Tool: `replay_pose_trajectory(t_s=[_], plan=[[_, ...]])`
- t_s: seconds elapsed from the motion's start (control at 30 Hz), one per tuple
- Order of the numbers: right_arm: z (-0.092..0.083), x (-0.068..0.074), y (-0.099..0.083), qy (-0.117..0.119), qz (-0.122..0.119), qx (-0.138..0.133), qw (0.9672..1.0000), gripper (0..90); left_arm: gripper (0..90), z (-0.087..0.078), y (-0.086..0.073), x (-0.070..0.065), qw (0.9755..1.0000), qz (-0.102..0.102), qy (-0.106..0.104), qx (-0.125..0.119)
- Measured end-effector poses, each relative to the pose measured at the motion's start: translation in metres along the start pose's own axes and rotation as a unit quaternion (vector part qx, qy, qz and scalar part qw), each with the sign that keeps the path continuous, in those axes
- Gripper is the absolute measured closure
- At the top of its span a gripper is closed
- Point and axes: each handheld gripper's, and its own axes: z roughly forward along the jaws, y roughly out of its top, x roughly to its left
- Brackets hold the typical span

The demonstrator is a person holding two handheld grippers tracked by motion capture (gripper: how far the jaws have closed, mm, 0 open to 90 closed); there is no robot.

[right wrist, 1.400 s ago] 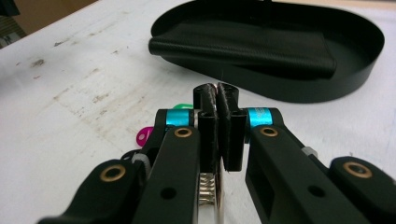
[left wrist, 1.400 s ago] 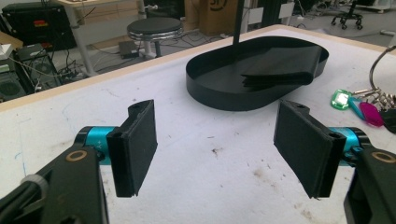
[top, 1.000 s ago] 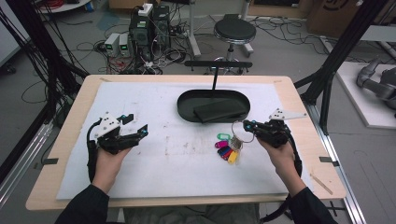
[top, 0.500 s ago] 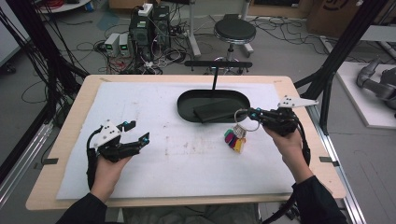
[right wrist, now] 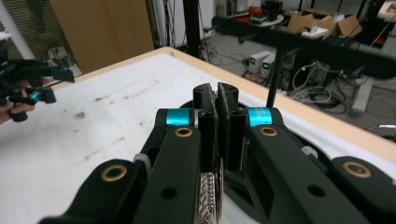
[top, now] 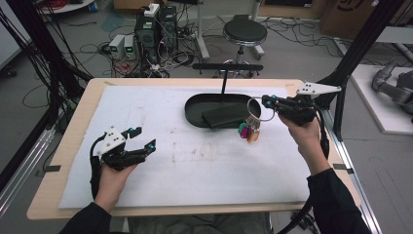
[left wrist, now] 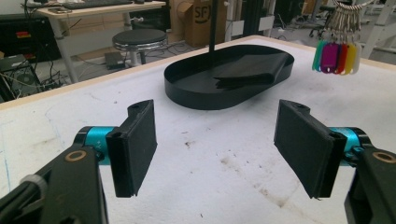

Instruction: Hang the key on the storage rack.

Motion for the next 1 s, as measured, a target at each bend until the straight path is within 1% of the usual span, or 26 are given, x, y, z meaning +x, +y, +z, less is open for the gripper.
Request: replay_pose_trajectory(t_s=[0.1, 0.23, 0.33, 0.43, 0.5, 0.6, 0.7, 0.77, 0.8, 0.9, 1.0], plan=[[0.001, -0.004, 0.008, -0.006, -0.008, -0.012, 0.9999, 88.0, 29.6, 0.001, -0.001, -0.001, 1.0000, 0.000, -0.002, 0.001], [0.005, -0.009, 0.019, -0.015, -0.011, -0.017, 0.9997, 88.0, 29.4, 0.004, -0.002, -0.003, 1.0000, 0.001, -0.006, 0.005], [0.009, -0.012, 0.025, -0.027, -0.017, -0.019, 0.9993, 88.0, 29.4, 0.006, -0.002, -0.006, 0.9999, 0.004, -0.011, 0.006], [0.013, -0.016, 0.030, -0.034, -0.024, -0.019, 0.9989, 88.1, 29.4, 0.008, -0.001, -0.007, 0.9998, 0.012, -0.013, 0.008], [0.017, -0.019, 0.033, -0.037, -0.023, -0.021, 0.9988, 88.0, 29.3, 0.008, -0.001, -0.008, 0.9998, 0.010, -0.014, 0.007], [0.022, -0.023, 0.036, -0.041, -0.020, -0.023, 0.9987, 88.0, 29.1, 0.008, -0.001, -0.008, 0.9998, 0.012, -0.016, 0.007], [0.029, -0.029, 0.037, -0.045, -0.016, -0.020, 0.9987, 88.0, 29.0, 0.008, -0.001, -0.008, 0.9998, 0.012, -0.016, 0.005], [0.034, -0.032, 0.038, -0.047, -0.013, -0.015, 0.9987, 88.0, 29.0, 0.007, -0.001, -0.007, 0.9998, 0.013, -0.014, 0.005], [0.037, -0.034, 0.039, -0.052, -0.015, -0.015, 0.9984, 88.0, 28.9, 0.007, -0.001, -0.007, 0.9998, 0.012, -0.014, 0.004], [0.042, -0.039, 0.041, -0.057, -0.013, -0.020, 0.9981, 88.0, 29.0, 0.006, -0.001, -0.007, 0.9998, 0.012, -0.013, 0.003], [0.049, -0.044, 0.042, -0.061, -0.011, -0.019, 0.9979, 88.0, 28.9, 0.005, -0.001, -0.007, 0.9998, 0.012, -0.012, 0.002]])
